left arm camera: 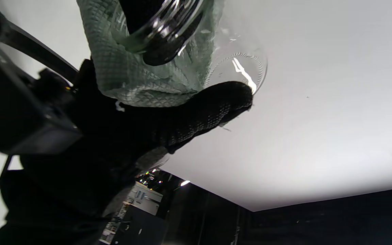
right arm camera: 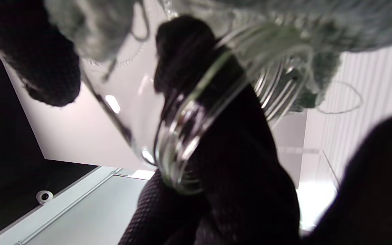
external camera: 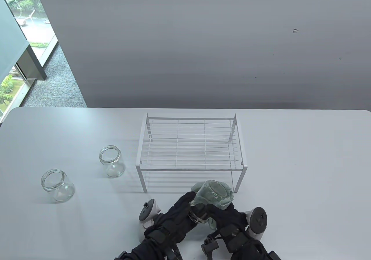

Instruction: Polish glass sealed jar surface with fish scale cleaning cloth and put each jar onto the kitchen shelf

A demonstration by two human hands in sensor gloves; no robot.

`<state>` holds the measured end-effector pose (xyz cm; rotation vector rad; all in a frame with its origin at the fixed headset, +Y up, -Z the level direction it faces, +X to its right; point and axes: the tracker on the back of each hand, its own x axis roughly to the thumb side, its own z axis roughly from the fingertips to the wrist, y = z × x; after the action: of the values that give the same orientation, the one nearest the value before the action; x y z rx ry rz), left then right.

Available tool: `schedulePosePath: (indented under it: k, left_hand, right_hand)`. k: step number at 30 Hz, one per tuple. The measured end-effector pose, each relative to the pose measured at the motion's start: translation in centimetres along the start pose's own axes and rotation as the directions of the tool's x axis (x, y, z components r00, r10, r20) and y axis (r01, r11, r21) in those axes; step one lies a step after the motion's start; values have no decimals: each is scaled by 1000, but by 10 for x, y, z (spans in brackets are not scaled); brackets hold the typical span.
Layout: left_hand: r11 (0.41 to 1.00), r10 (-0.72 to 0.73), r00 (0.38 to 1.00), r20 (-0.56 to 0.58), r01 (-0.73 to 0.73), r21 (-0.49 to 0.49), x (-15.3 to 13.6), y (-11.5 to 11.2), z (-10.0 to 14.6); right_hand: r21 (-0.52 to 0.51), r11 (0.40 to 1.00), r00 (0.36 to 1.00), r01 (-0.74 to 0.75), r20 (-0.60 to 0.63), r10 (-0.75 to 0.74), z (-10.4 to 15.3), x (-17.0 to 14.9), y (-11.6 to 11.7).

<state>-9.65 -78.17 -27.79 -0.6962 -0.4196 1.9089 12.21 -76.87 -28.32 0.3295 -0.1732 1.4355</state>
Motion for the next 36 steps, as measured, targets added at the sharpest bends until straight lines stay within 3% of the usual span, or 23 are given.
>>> schedulePosePath:
  k: [2, 4, 6, 8, 10, 14, 17, 22, 26, 31, 36]
  left_hand:
    - [997, -72, 997, -25, 73, 38, 5, 3, 1]
    - [965, -238, 969, -67, 244, 94, 11, 6, 3]
    - [865, -491, 868, -71, 496, 83, 18, 8, 5]
    - [772, -626, 774, -90, 632, 71, 24, 7, 6]
    - [737, -672, 740, -27, 672, 71, 28, 8, 7]
    - [847, -531, 847, -17, 532, 22, 23, 9, 8]
    - [846, -531, 847, -18, 531, 39, 23, 9, 8]
    - [866, -498, 865, -70, 500, 25, 16, 8, 7]
    - [894, -442, 891, -102, 446, 29, 13, 9, 5]
    - [906, -421, 904, -73, 423, 7, 17, 12, 1]
    - [895, -436, 899, 26, 431, 117, 43, 15, 0]
  right_hand:
    - [0, 1000, 1000, -21, -15, 21, 0, 0, -3]
    - [-16, 999, 999, -36, -22, 36, 0, 2, -5]
    - [23, 995, 996, -93, -15, 93, -1, 4, -5]
    - [75, 988, 991, -134, -11, 136, -1, 5, -2]
    - [126, 982, 989, -140, -33, 145, 0, 5, 0]
    - [159, 987, 992, -3, -121, 23, 2, 1, 4]
    - [176, 984, 992, -20, -116, 41, 2, 3, 5]
    - [273, 941, 976, -202, -25, 217, -1, 13, 8]
    - [256, 936, 968, -241, -2, 250, -3, 18, 5]
    - [229, 940, 967, -252, 24, 253, -5, 24, -4]
    - [275, 907, 947, -321, 63, 316, -9, 34, -15]
